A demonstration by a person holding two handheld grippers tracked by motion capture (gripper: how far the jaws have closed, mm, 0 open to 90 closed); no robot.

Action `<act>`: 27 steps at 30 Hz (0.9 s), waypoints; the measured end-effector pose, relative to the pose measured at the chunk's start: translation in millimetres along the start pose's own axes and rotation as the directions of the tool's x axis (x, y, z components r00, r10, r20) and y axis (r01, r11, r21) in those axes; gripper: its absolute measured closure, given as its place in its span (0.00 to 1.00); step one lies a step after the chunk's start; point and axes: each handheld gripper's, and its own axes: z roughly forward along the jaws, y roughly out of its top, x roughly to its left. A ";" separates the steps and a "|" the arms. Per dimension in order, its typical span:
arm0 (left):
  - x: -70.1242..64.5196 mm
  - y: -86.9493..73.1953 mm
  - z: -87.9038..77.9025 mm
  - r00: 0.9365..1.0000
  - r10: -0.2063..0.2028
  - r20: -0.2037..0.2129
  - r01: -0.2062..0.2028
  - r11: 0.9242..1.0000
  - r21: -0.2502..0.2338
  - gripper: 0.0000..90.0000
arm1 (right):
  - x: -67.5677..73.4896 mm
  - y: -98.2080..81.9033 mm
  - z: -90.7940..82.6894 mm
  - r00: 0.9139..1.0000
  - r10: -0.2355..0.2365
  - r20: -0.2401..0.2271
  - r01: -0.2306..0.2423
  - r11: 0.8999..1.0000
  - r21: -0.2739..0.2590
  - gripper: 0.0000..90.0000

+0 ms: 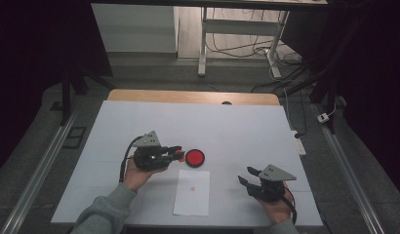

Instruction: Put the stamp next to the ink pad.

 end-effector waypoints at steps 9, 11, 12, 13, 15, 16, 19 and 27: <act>6.3 -1.4 0.0 0.999 0.000 -0.038 0.000 1.000 0.013 0.81 | -0.8 0.5 -0.3 1.000 -0.002 0.004 0.002 1.000 0.003 0.53; 7.6 -1.7 0.0 0.999 0.003 -0.047 -0.002 1.000 0.016 0.81 | -0.8 0.6 -0.4 1.000 -0.002 0.006 0.002 1.000 0.007 0.53; 8.4 -1.9 0.0 0.999 0.003 -0.051 -0.002 1.000 0.017 0.81 | -0.9 0.5 -0.3 1.000 -0.003 0.007 0.003 1.000 0.007 0.53; 9.5 -2.1 0.2 0.998 0.003 -0.056 -0.001 1.000 0.020 0.81 | -0.9 0.5 -0.2 1.000 -0.002 0.007 0.002 1.000 0.008 0.53; 11.3 -2.6 1.2 0.998 0.000 -0.062 0.001 1.000 0.024 0.81 | -1.2 0.3 0.1 1.000 -0.001 0.004 0.001 1.000 0.008 0.53; 12.5 -2.8 2.2 0.998 -0.003 -0.063 0.005 1.000 0.026 0.81 | -1.3 0.3 0.2 1.000 -0.001 0.005 0.001 1.000 0.008 0.53; 15.9 -3.6 6.2 0.997 -0.004 -0.074 0.006 0.999 0.039 0.81 | -1.3 0.1 0.5 1.000 0.000 0.005 0.000 1.000 0.009 0.53; 29.7 -7.2 22.5 0.993 -0.003 -0.116 0.012 0.997 0.080 0.81 | -1.0 -0.4 2.5 1.000 -0.003 0.005 0.003 1.000 0.013 0.53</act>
